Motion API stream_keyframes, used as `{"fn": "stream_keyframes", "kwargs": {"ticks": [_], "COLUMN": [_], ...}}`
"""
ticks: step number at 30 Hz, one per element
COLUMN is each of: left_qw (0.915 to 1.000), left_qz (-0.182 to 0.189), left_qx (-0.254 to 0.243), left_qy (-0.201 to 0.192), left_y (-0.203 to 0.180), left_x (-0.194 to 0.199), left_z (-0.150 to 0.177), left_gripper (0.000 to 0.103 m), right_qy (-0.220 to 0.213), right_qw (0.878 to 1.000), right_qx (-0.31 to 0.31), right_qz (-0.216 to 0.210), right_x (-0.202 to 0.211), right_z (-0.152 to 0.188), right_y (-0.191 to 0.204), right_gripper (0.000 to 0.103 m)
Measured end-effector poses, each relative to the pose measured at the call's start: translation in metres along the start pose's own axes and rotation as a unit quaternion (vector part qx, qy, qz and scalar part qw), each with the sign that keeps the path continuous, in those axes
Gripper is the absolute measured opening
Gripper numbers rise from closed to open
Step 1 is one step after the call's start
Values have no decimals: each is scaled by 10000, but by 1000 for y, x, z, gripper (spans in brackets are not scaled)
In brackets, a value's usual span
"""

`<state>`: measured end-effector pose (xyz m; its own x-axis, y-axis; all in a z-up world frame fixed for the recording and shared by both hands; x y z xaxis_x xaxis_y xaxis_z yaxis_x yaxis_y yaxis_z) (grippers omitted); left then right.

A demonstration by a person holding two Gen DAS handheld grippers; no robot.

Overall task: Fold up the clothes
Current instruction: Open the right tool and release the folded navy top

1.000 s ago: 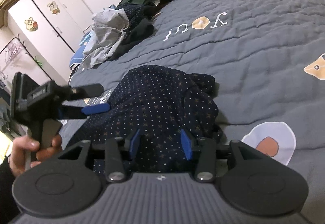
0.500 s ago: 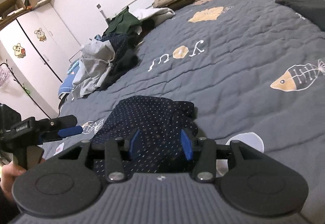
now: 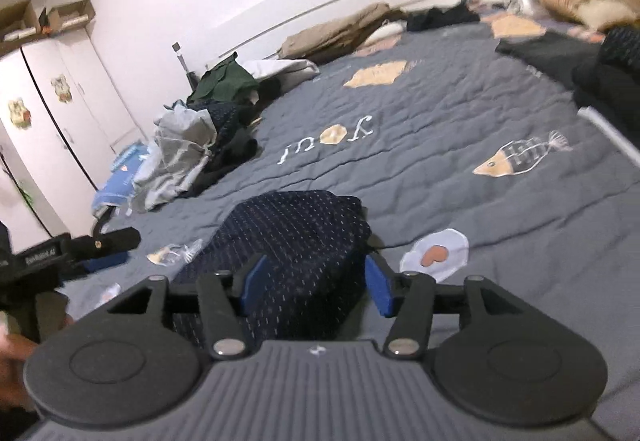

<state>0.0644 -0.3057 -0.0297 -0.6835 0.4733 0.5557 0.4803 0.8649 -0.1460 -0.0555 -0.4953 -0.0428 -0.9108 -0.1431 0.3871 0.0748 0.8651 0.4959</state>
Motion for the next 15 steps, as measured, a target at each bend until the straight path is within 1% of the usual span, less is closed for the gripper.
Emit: {"fn": "stream_keyframes", "kwargs": {"ticks": [3, 8, 13, 15], "left_qw": [10000, 9996, 9988, 9983], "left_qz": [-12, -83, -204, -277], "left_qx": [-70, -118, -151, -210], "left_qy": [51, 234, 425, 468], "left_y": [1, 4, 9, 10], "left_x": [11, 24, 34, 37], "left_z": [11, 24, 34, 38], "left_gripper": [103, 103, 103, 103], "right_qy": [-91, -64, -199, -150], "right_qw": [9997, 9991, 9988, 9984], "right_qx": [122, 345, 165, 115], "right_qz": [168, 237, 423, 542], "right_x": [13, 18, 24, 24], "right_z": [10, 18, 24, 28], "right_y": [11, 27, 35, 36], "right_gripper": [58, 63, 65, 65]}}
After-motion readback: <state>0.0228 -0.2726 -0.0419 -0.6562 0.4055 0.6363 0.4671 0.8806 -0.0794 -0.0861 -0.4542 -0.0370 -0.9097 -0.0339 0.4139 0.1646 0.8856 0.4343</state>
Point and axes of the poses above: each gripper's, at about its wrist camera, not at the fingertips, and x roughly against the way its jaws point, y to its left, z to its underside, the point moved 2 cm from there along -x, roughly the way its jaws point, and after that the axes turned 15 degrees about -z, right-handed, at the moved point
